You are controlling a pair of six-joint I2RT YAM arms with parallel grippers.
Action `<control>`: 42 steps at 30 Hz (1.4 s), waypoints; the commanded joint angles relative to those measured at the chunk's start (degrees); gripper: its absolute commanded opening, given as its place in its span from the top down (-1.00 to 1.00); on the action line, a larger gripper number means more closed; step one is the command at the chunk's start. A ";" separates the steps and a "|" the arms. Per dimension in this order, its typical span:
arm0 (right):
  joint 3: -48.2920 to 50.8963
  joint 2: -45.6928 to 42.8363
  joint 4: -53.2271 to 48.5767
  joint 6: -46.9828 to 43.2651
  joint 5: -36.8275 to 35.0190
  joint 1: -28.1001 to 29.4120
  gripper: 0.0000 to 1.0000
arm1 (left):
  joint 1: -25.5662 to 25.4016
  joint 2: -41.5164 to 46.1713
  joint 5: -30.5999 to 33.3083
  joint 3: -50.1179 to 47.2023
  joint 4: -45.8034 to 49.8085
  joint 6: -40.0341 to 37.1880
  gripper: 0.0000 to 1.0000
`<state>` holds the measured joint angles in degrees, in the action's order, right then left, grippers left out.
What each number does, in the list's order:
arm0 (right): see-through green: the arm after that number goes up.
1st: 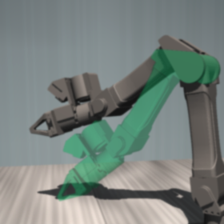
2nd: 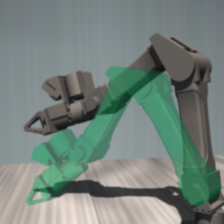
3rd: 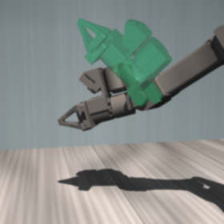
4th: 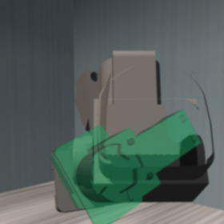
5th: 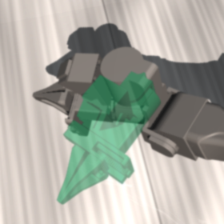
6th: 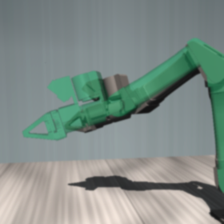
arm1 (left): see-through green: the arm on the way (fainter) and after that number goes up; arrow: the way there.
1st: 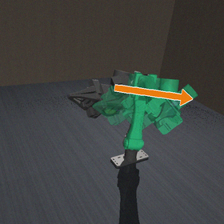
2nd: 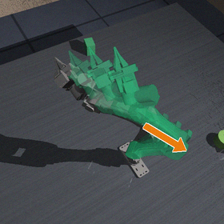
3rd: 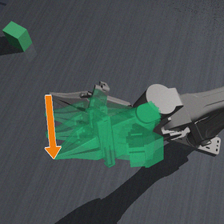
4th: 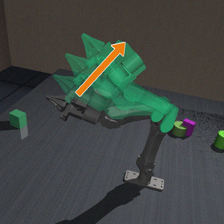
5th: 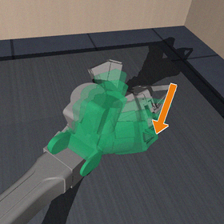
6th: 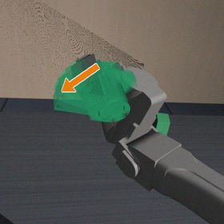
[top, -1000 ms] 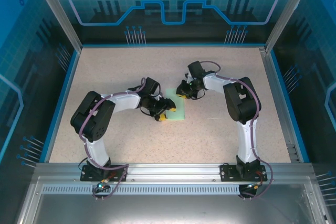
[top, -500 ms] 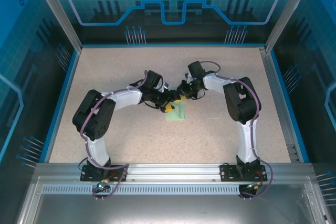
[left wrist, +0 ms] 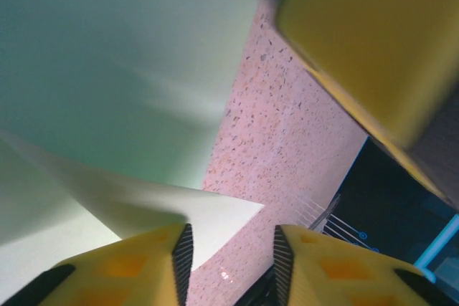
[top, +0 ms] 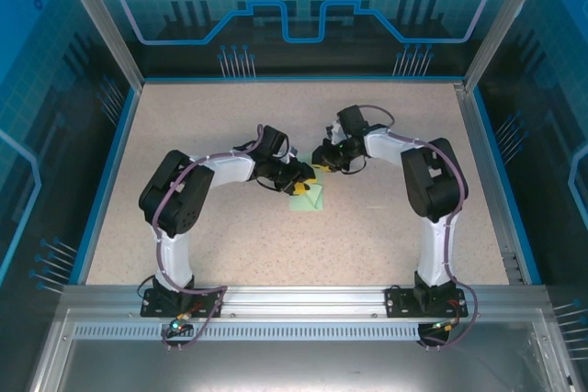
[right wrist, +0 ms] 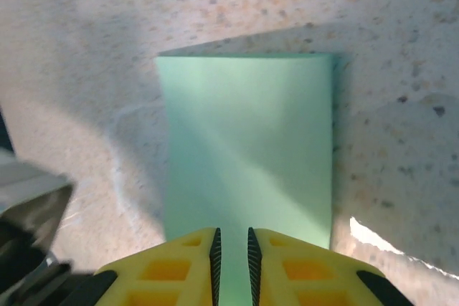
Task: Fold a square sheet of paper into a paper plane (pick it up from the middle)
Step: Fold the triangle a second time at the center of the table.
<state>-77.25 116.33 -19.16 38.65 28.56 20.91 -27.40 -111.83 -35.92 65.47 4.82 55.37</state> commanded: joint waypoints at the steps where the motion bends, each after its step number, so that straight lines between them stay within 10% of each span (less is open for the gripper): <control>1: 3.79 -6.18 0.70 -3.88 3.26 -1.37 0.56 | -0.38 -0.32 0.66 0.18 1.13 -0.97 0.36; 16: 16.81 -12.83 2.25 -6.53 5.50 1.12 0.10 | -0.46 0.30 2.16 -0.13 2.93 -1.92 0.60; 32: 16.70 -9.06 5.16 -5.98 6.05 1.52 0.34 | -0.46 0.90 2.26 -0.08 3.27 -2.20 0.64; 42: 15.28 -8.79 3.00 -7.76 0.65 2.68 0.84 | -0.46 2.47 1.93 -0.08 3.00 -1.95 0.65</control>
<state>-60.53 106.67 -14.41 32.58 31.68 22.20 -27.44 -111.81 -34.11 65.47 6.79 54.04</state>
